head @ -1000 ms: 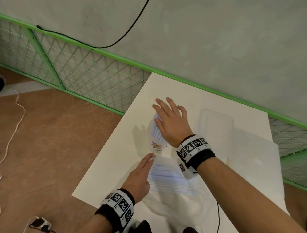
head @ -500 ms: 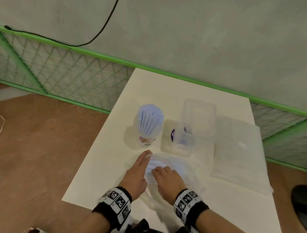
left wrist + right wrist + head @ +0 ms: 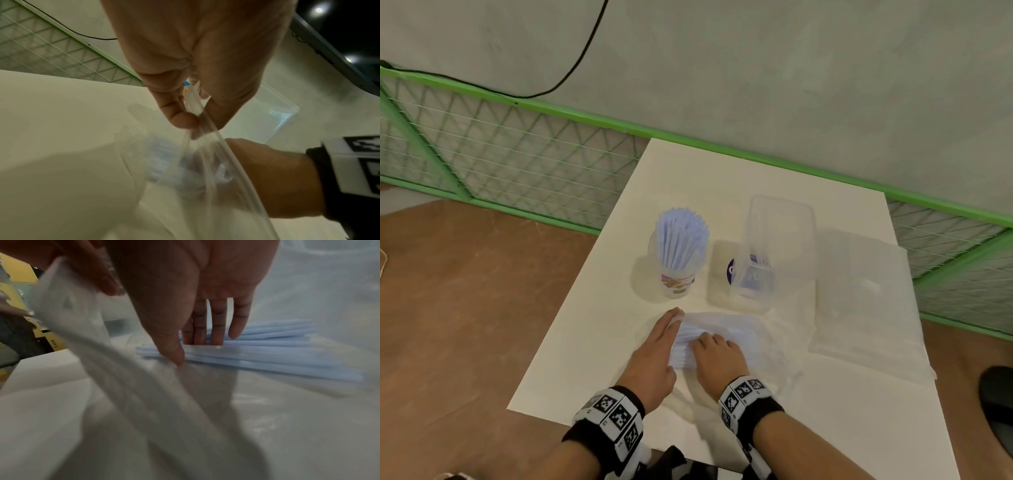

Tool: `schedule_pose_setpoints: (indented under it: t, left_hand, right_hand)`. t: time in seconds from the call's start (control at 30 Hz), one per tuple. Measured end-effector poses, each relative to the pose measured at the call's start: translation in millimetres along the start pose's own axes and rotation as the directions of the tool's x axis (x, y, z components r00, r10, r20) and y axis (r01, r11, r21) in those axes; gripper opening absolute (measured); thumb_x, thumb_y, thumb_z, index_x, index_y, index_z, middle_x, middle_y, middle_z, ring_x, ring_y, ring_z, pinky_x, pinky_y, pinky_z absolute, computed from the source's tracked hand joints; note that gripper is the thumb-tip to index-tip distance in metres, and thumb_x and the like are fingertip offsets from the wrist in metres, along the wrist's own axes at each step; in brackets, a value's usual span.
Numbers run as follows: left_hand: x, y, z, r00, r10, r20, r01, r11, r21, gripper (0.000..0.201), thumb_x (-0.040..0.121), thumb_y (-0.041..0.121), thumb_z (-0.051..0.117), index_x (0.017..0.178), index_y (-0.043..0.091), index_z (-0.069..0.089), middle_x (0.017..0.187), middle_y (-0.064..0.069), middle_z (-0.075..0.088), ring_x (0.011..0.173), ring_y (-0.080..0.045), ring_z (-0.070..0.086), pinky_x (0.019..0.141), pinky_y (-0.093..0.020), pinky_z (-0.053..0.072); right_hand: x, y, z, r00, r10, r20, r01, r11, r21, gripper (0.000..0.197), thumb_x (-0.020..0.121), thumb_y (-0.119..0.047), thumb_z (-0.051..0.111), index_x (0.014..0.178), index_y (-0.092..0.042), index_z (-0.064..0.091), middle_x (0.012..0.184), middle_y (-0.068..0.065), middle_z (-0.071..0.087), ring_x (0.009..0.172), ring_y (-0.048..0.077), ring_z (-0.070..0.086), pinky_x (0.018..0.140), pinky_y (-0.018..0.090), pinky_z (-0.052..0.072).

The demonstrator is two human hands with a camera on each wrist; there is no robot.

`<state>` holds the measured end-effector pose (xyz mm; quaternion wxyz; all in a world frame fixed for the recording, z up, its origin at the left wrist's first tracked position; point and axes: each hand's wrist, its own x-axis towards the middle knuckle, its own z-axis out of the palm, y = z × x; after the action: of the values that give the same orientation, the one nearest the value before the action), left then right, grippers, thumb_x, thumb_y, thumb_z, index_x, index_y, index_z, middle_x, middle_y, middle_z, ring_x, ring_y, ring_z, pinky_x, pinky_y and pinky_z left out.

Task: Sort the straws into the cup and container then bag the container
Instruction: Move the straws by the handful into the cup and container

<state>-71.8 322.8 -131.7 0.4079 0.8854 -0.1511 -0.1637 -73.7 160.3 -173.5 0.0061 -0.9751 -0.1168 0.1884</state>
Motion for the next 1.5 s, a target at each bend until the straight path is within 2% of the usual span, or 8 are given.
schedule_pose_setpoints:
  t: [0.2, 0.5, 0.73, 0.87, 1.03, 1.23, 1.37, 1.5]
  left_hand:
    - [-4.7, -3.0, -3.2, 1.0, -0.001, -0.021, 0.001, 1.0, -0.002, 0.094, 0.073, -0.011, 0.047, 0.151, 0.033, 0.018, 0.156, 0.027, 0.004, 0.136, 0.007, 0.024, 0.111, -0.021, 0.034]
    - [-2.1, -7.8, -10.0, 0.997, -0.063, -0.053, 0.063, 0.998, -0.018, 0.092, 0.073, -0.008, 0.05, 0.152, 0.029, 0.019, 0.157, 0.025, 0.003, 0.121, -0.012, 0.052, 0.083, -0.01, 0.037]
    - [5.8, -11.3, -14.0, 0.995, -0.054, -0.079, 0.054, 0.998, -0.012, 0.092, 0.073, -0.006, 0.053, 0.152, 0.026, 0.019, 0.159, 0.019, 0.006, 0.134, -0.015, 0.042, 0.092, -0.021, 0.044]
    - [12.3, -11.0, -15.0, 0.994, -0.056, -0.089, 0.055, 0.998, -0.004, 0.093, 0.072, -0.008, 0.052, 0.152, 0.026, 0.018, 0.159, 0.019, 0.006, 0.138, -0.008, 0.034, 0.095, -0.023, 0.046]
    - [16.3, -8.9, -13.0, 0.995, -0.052, -0.082, 0.052, 0.999, -0.007, 0.093, 0.073, -0.008, 0.053, 0.153, 0.024, 0.018, 0.159, 0.018, 0.006, 0.135, -0.013, 0.039, 0.1, -0.029, 0.045]
    - [17.0, -8.5, -11.4, 0.996, -0.058, -0.069, 0.057, 0.998, -0.016, 0.092, 0.073, -0.008, 0.053, 0.152, 0.025, 0.019, 0.158, 0.018, 0.007, 0.124, -0.02, 0.05, 0.093, -0.021, 0.043]
    - [16.4, -8.6, -12.2, 0.995, -0.067, -0.071, 0.065, 0.998, -0.028, 0.09, 0.073, -0.008, 0.052, 0.152, 0.025, 0.021, 0.159, 0.018, 0.008, 0.13, -0.013, 0.045, 0.09, -0.014, 0.039]
    - [14.1, -7.4, -13.0, 0.996, -0.07, -0.062, 0.067, 0.997, -0.038, 0.089, 0.074, -0.007, 0.05, 0.152, 0.026, 0.02, 0.158, 0.021, 0.006, 0.133, -0.01, 0.042, 0.091, -0.014, 0.04]
  right_hand:
    - [8.8, -1.5, -0.8, 0.996, 0.054, 0.065, -0.052, 0.998, -0.031, 0.037, 0.091, -0.009, 0.048, 0.128, -0.01, 0.052, 0.132, 0.01, 0.054, 0.123, 0.029, 0.051, 0.1, 0.04, 0.042]
    - [1.2, 0.3, 8.0, 0.991, 0.015, 0.133, 0.002, 0.992, -0.125, 0.045, 0.094, -0.034, 0.049, 0.132, -0.01, 0.048, 0.132, 0.012, 0.054, 0.124, 0.033, 0.049, 0.106, 0.048, 0.035]
    - [-22.7, 15.8, -14.6, 0.995, 0.087, -0.042, -0.073, 0.962, 0.265, 0.03, 0.09, -0.042, 0.049, 0.112, -0.022, 0.053, 0.101, 0.002, 0.068, 0.094, 0.028, 0.063, 0.079, 0.034, 0.047]
    - [-38.2, 14.0, -40.2, 0.946, 0.196, -0.258, 0.044, 0.71, 0.703, 0.035, 0.09, -0.037, 0.062, 0.061, -0.022, 0.047, 0.059, -0.005, 0.051, 0.058, 0.009, 0.045, 0.058, 0.023, 0.035]
    - [-45.8, 17.3, -49.3, 0.931, 0.34, -0.13, -0.051, 0.475, 0.879, 0.03, 0.083, -0.028, 0.062, 0.06, -0.01, 0.054, 0.059, -0.003, 0.052, 0.055, 0.009, 0.046, 0.057, 0.014, 0.038]
    - [-46.4, 30.9, -52.2, 0.922, 0.386, 0.009, -0.231, 0.531, 0.815, 0.04, 0.08, -0.033, 0.06, 0.053, -0.015, 0.037, 0.047, -0.005, 0.038, 0.046, 0.01, 0.033, 0.05, 0.029, 0.036]
    - [-44.7, 32.1, -117.0, 0.944, 0.32, -0.085, -0.116, 0.558, 0.821, 0.029, 0.08, -0.026, 0.064, 0.068, 0.0, 0.061, 0.063, 0.007, 0.066, 0.055, 0.015, 0.057, 0.062, 0.033, 0.052]
    - [-30.8, 31.2, -195.0, 0.922, 0.301, -0.244, 0.069, 0.491, 0.868, 0.013, 0.079, -0.025, 0.069, 0.071, -0.018, 0.075, 0.076, -0.008, 0.075, 0.076, 0.009, 0.071, 0.077, 0.041, 0.06]
